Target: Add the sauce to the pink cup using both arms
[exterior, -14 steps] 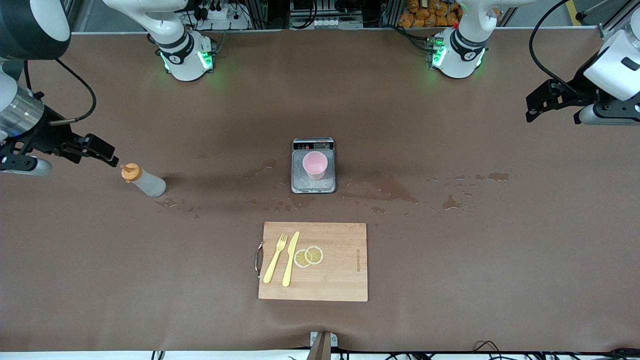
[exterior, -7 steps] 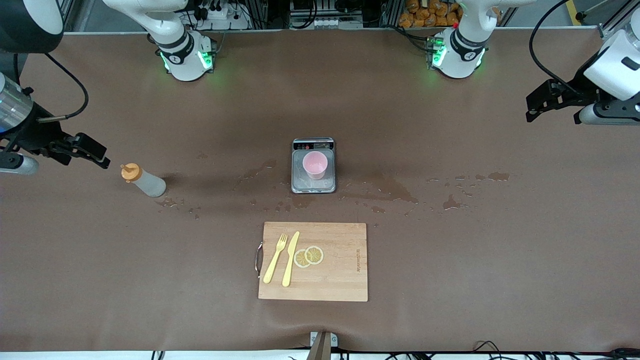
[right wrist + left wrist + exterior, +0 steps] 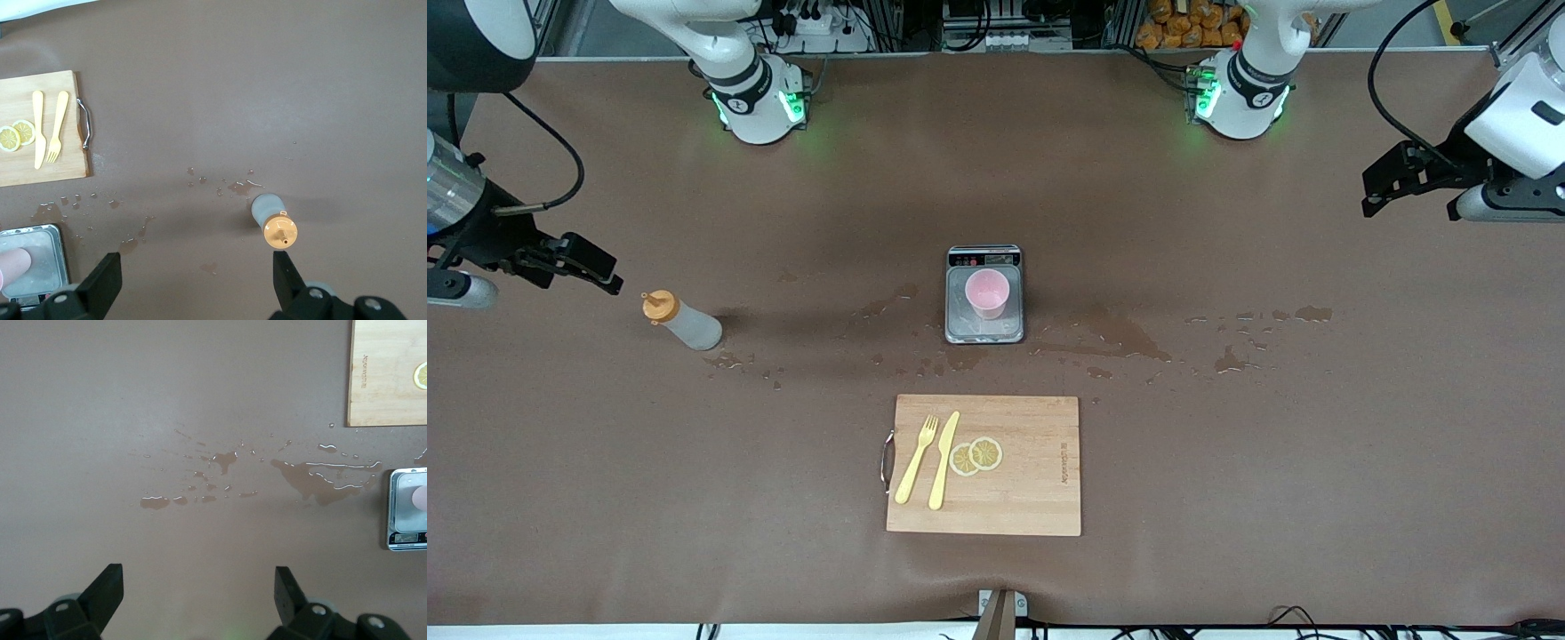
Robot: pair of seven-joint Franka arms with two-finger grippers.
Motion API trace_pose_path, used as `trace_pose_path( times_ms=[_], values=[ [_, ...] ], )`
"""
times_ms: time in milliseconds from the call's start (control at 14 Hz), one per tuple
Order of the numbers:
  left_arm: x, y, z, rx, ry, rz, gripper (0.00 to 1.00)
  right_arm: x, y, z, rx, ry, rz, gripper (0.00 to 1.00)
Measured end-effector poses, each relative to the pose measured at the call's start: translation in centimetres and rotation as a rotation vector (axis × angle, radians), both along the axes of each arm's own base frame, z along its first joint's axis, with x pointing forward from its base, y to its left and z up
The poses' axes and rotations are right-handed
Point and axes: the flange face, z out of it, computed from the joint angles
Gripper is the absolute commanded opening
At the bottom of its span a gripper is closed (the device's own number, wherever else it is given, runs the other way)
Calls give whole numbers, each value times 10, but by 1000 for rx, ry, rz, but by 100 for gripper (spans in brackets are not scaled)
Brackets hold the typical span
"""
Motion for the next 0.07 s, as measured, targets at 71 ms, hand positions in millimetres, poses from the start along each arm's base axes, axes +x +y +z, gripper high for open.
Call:
trace_pose_path(
  times_ms=[71],
  values=[
    [0,0,3,-1,-8,0,100,0,0,0,0,1,0,100]
  ],
)
